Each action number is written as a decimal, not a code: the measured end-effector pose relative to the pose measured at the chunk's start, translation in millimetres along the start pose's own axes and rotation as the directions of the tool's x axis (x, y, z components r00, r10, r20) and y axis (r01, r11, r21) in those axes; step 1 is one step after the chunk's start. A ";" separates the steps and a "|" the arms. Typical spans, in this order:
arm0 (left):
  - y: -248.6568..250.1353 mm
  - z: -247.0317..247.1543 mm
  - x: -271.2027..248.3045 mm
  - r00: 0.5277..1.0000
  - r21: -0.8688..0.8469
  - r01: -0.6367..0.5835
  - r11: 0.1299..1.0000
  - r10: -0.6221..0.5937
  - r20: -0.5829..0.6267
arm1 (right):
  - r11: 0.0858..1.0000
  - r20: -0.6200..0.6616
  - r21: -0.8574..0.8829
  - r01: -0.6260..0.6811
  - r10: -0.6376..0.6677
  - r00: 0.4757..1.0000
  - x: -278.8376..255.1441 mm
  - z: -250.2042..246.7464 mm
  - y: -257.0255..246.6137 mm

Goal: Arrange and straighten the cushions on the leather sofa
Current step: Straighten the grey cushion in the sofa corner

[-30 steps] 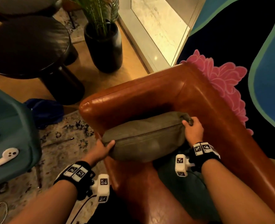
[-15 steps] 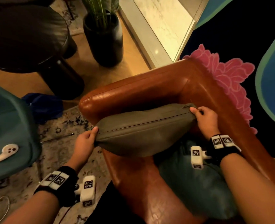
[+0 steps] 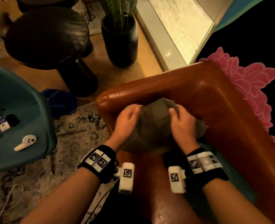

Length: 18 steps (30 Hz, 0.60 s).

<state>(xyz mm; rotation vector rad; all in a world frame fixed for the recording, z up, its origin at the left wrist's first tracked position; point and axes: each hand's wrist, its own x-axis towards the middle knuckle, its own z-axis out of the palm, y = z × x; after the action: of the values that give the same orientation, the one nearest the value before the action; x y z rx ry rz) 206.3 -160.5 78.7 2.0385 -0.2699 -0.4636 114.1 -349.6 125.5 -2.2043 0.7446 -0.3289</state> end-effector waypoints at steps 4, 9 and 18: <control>-102.2 -8.9 -10.6 0.834 -0.210 0.551 0.807 -0.544 0.098 | 0.989 0.024 0.117 -0.092 0.090 0.996 12.8 -33.0 30.7; -103.1 19.2 -23.2 0.732 -0.526 0.647 0.551 -0.642 0.227 | 0.984 -0.061 0.126 -0.128 0.137 0.989 8.2 -38.1 49.2; -91.8 37.4 -22.2 0.755 -0.210 0.644 0.736 -0.565 0.333 | 0.866 0.019 0.420 -0.272 0.291 0.957 14.2 -50.0 80.7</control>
<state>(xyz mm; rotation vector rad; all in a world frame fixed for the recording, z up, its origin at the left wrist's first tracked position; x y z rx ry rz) 170.0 -136.9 -13.2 1.7101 0.3397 -1.1073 70.2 -430.8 99.0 -1.6607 0.9140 -0.3536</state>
